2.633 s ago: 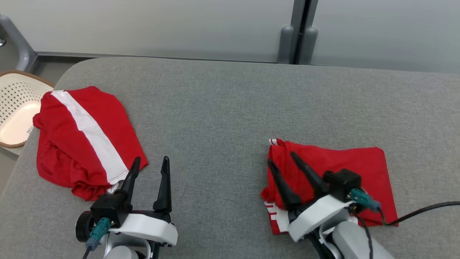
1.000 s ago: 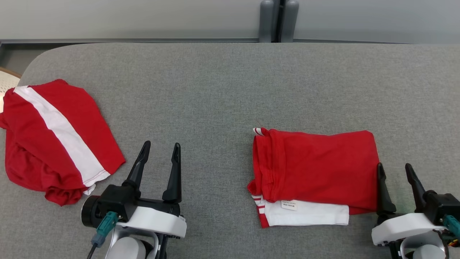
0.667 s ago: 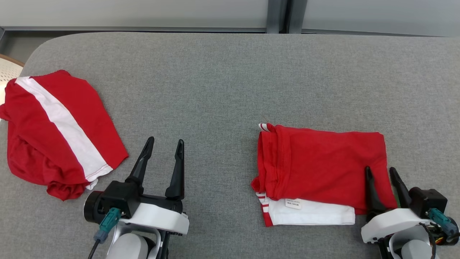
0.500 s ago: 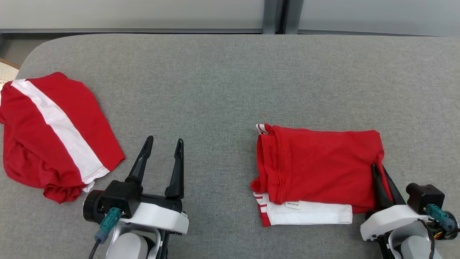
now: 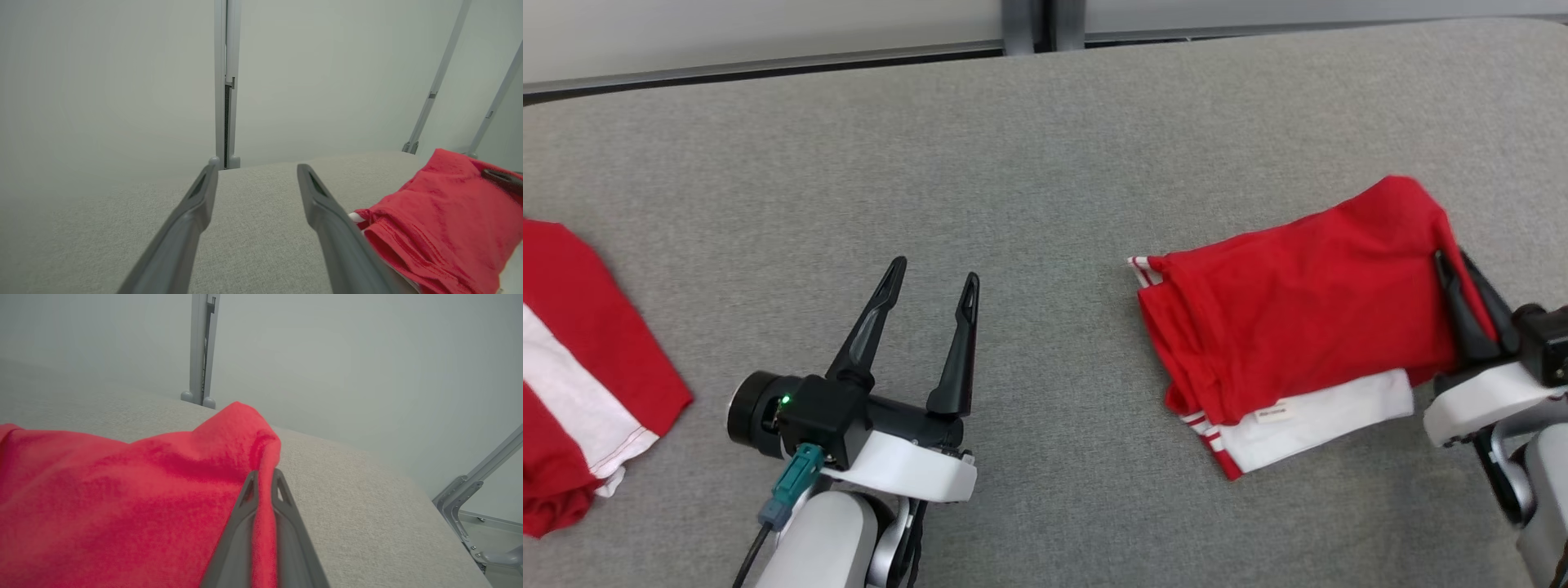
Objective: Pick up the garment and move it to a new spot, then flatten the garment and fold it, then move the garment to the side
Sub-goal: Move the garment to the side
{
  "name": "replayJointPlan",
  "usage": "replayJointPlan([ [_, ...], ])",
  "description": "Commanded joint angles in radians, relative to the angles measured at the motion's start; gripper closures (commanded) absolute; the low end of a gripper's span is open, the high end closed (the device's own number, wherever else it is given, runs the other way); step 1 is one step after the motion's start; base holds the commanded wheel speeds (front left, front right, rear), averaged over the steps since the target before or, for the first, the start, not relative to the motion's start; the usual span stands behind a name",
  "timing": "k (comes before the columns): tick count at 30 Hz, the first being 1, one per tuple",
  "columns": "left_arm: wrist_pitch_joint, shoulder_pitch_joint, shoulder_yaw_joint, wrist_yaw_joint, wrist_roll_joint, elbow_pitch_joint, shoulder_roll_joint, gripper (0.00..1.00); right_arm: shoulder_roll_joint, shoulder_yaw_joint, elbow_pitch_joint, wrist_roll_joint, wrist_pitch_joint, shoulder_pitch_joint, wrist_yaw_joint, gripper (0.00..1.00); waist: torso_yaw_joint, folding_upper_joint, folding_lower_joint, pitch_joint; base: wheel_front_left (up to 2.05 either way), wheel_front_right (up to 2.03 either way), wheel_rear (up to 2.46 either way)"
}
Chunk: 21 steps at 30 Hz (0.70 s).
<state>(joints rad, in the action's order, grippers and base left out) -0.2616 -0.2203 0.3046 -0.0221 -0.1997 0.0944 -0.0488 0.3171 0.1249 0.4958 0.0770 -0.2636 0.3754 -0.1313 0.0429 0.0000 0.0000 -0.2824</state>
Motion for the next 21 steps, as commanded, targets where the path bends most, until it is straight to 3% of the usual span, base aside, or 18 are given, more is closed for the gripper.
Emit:
replayJointPlan([
  [1, -0.005, -0.020, 0.000, 0.004, 0.011, -0.006, -0.004, 0.00, 0.015, 0.003, -0.005, 0.006, -0.001, 0.018, 0.001, 1.00, 0.040, 0.0000, 0.0000, -0.037, 0.00, 0.00, 0.00],
  [9, -0.005, -0.107, 0.036, 0.044, 0.090, -0.027, -0.004, 0.00, 0.197, 0.019, 0.075, 0.038, -0.001, 0.151, 0.001, 1.00, 0.124, 0.0000, 0.0000, -0.152, 0.00, 0.00, 0.00],
  [21, -0.005, -0.169, 0.026, 0.081, 0.143, -0.062, -0.007, 0.00, 0.326, -0.057, 0.187, -0.043, -0.001, 0.287, 0.002, 1.00, 0.143, 0.0000, 0.0000, -0.266, 0.00, 0.00, 0.00],
])
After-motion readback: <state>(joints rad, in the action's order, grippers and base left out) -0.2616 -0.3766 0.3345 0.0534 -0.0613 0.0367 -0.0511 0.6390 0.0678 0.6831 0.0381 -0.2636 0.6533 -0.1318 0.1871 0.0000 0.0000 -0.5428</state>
